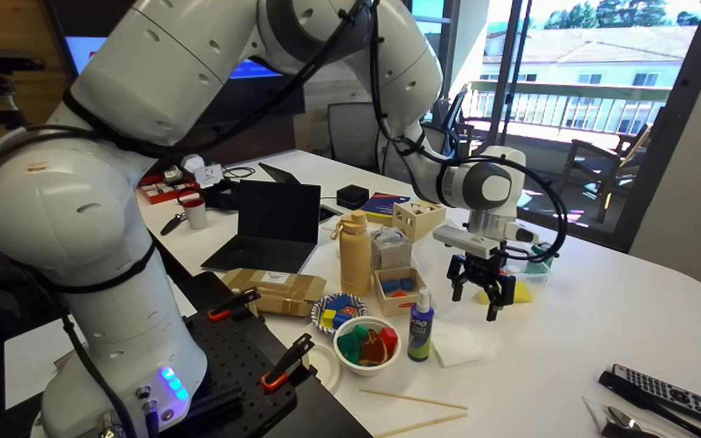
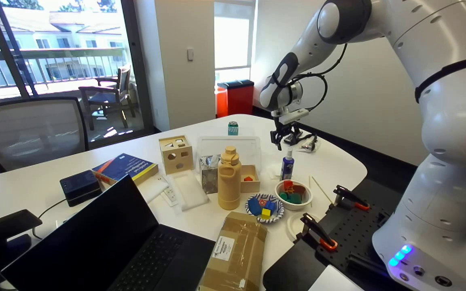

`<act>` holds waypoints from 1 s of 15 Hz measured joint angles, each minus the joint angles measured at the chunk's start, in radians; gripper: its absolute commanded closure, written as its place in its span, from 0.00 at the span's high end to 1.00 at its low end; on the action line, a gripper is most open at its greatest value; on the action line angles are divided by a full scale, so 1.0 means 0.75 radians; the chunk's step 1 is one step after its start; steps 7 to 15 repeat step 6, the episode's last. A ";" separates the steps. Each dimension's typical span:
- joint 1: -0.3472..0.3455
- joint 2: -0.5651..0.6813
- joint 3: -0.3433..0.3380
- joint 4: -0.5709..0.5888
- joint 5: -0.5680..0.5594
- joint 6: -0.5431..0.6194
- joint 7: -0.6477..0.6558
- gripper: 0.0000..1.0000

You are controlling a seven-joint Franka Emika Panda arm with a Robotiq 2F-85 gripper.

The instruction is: Fold the paper towel

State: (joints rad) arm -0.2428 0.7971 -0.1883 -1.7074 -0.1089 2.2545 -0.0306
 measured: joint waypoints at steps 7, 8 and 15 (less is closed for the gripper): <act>-0.087 -0.090 0.065 -0.083 0.063 -0.002 -0.201 1.00; -0.087 -0.090 0.065 -0.083 0.063 -0.002 -0.201 1.00; -0.087 -0.090 0.065 -0.083 0.063 -0.002 -0.201 1.00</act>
